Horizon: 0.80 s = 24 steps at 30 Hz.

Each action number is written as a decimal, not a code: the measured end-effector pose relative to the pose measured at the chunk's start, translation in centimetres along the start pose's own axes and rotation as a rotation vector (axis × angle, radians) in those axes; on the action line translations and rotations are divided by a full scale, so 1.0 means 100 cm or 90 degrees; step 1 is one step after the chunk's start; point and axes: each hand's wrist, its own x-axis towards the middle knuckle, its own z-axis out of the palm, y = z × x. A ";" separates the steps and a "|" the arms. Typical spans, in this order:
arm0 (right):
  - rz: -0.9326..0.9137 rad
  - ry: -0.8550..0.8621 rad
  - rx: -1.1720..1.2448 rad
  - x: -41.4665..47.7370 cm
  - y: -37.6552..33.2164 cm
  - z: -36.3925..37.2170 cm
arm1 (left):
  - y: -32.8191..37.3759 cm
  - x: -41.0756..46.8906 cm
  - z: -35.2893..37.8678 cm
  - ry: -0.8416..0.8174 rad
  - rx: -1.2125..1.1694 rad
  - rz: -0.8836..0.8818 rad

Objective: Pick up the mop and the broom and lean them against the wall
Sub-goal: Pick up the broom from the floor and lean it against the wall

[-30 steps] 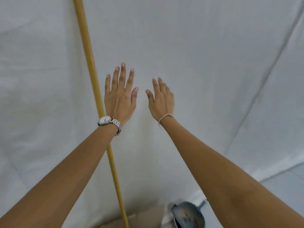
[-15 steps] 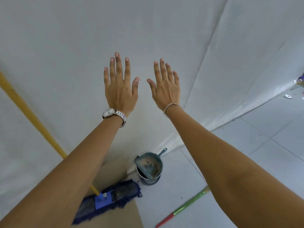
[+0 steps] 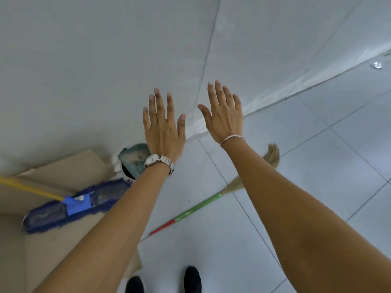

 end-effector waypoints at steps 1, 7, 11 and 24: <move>-0.008 -0.027 -0.001 -0.010 0.012 0.022 | 0.001 -0.015 0.024 -0.032 0.000 -0.013; -0.047 -0.190 -0.016 -0.074 0.067 0.173 | -0.018 -0.114 0.174 -0.181 0.028 -0.113; -0.070 -0.271 -0.006 -0.123 0.081 0.280 | -0.049 -0.187 0.268 -0.255 0.058 -0.166; -0.213 -0.529 0.038 -0.246 0.053 0.604 | -0.153 -0.372 0.520 -0.346 0.004 -0.541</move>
